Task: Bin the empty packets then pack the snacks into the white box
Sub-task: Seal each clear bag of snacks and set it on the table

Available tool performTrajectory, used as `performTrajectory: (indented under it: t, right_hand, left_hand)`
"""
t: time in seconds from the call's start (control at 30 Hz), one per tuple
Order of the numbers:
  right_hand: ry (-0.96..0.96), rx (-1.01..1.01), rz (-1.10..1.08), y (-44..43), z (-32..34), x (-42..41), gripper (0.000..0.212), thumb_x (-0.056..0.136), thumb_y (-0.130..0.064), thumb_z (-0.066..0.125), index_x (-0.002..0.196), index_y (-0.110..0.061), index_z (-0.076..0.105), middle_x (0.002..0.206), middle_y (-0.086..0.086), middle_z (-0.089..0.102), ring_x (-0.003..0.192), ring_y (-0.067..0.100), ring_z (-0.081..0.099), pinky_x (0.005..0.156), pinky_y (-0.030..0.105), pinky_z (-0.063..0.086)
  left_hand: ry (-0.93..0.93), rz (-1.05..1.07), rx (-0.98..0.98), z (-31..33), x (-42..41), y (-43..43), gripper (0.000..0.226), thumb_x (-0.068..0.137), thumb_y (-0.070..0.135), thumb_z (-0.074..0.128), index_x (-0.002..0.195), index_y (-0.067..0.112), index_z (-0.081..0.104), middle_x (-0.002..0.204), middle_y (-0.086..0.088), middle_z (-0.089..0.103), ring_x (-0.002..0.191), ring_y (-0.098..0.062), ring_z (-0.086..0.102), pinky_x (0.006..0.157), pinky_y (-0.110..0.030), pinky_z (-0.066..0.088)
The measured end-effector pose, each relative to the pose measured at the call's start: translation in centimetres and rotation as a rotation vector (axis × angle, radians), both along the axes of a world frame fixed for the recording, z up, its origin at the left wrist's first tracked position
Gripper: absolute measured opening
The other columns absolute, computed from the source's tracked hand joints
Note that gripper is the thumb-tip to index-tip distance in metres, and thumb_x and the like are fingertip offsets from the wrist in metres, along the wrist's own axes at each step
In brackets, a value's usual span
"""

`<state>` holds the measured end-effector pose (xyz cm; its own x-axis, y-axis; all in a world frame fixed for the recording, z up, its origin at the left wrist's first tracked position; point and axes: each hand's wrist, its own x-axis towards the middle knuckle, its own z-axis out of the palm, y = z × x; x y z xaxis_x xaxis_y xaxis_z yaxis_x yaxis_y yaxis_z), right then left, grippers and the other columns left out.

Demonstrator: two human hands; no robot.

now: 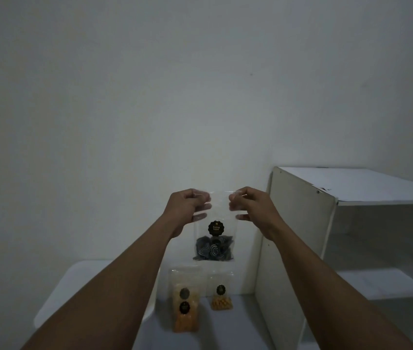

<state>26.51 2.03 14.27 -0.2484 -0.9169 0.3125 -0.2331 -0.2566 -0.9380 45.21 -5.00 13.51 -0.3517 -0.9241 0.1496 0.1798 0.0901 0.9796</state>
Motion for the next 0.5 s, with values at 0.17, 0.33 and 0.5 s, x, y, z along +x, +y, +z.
performTrajectory:
  t: [0.17,0.33,0.5]
  right_hand:
    - [0.041,0.000,0.023,0.2,0.6,0.0,0.005,0.087,-0.011,0.068,0.083,-0.010,0.067,0.083,0.007,0.071,0.081,0.014,0.069,0.072,0.034,0.054]
    - [0.074,-0.045,-0.004,0.3,1.2,0.2,0.007,0.085,-0.008,0.069,0.078,-0.010,0.068,0.080,0.006,0.072,0.078,0.013,0.068,0.075,0.033,0.053]
    - [0.050,-0.049,-0.001,0.3,1.5,0.0,0.004,0.086,-0.010,0.069,0.085,-0.006,0.070,0.080,0.007,0.072,0.077,0.012,0.068,0.074,0.035,0.054]
  left_hand:
    - [-0.034,0.067,-0.096,0.9,-0.1,0.0,0.007,0.088,0.006,0.069,0.092,0.001,0.068,0.094,-0.011,0.071,0.082,-0.017,0.070,0.073,-0.029,0.059]
    - [-0.029,0.075,-0.107,1.3,-0.2,0.5,0.005,0.090,0.007,0.066,0.088,0.003,0.068,0.090,-0.009,0.069,0.082,-0.018,0.067,0.075,-0.030,0.060]
    - [-0.045,0.024,-0.082,1.5,0.0,0.7,0.017,0.086,0.015,0.074,0.097,0.002,0.072,0.095,-0.008,0.074,0.088,-0.017,0.070,0.071,-0.027,0.058]
